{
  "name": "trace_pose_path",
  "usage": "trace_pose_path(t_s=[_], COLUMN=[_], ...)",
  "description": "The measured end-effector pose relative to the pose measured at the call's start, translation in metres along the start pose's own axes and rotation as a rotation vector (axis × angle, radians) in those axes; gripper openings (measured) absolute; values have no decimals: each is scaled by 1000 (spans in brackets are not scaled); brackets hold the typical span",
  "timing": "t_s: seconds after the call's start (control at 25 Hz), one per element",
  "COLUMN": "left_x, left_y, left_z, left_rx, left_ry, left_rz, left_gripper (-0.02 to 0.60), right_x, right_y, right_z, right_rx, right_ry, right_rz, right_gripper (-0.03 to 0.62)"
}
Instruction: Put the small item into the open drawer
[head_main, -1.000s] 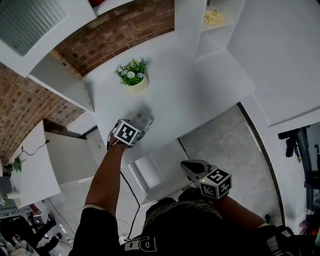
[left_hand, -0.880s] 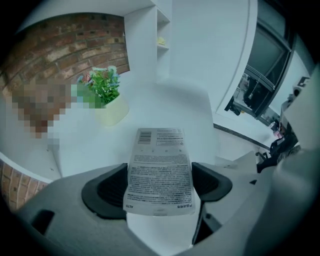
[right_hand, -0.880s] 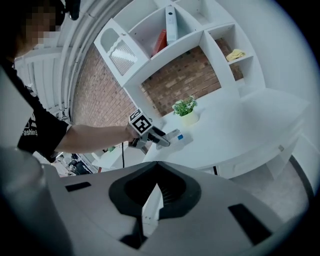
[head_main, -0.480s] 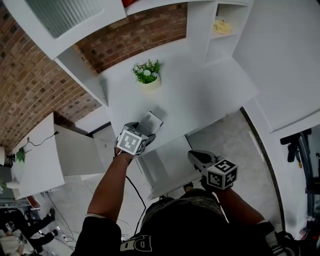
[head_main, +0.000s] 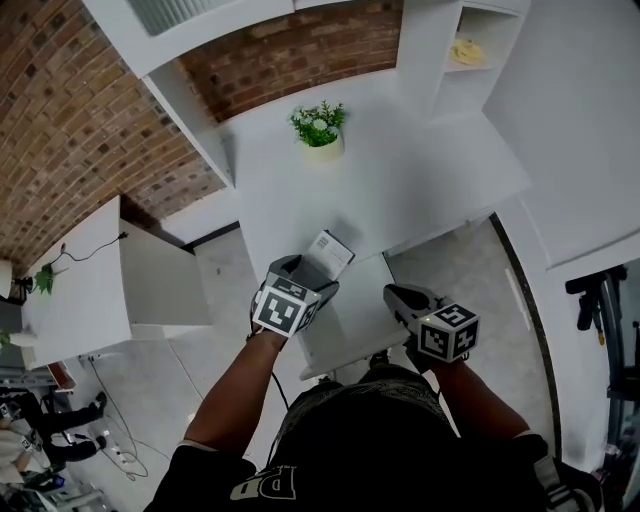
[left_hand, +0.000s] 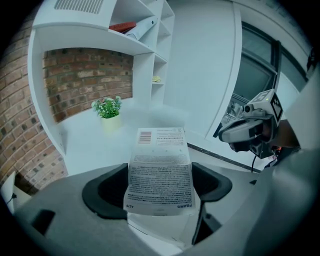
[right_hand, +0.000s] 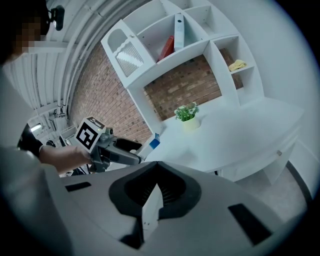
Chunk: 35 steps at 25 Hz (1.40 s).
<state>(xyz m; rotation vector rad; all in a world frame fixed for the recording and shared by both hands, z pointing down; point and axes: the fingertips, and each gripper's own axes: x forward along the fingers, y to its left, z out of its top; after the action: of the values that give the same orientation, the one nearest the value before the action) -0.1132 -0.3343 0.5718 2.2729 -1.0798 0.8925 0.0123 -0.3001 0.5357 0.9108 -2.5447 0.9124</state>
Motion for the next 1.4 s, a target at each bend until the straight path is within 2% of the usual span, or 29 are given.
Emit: trace_pose_path(t_s=[0.2, 0.48, 0.84, 1.16, 1.4], left_x=[4, 38, 90, 150, 196], left_y=[-26, -46, -61, -64, -63], left_z=[-35, -98, -148, -188, -217], left_rx=[19, 173, 309, 350, 409], left_ry=[41, 172, 287, 384, 467], left_rz=[-4, -6, -48, -83, -134], left_gripper=[402, 402, 402, 402, 402], right_x=[4, -3, -13, -12, -16], right_y=[9, 5, -17, -8, -23], right_z=[-5, -16, -24, -50, -66], right_rx=[-12, 3, 28, 22, 54], right_ry=[8, 19, 32, 120, 167], right_rz=[22, 6, -33, -8, -20], right_gripper=[6, 6, 6, 6, 6])
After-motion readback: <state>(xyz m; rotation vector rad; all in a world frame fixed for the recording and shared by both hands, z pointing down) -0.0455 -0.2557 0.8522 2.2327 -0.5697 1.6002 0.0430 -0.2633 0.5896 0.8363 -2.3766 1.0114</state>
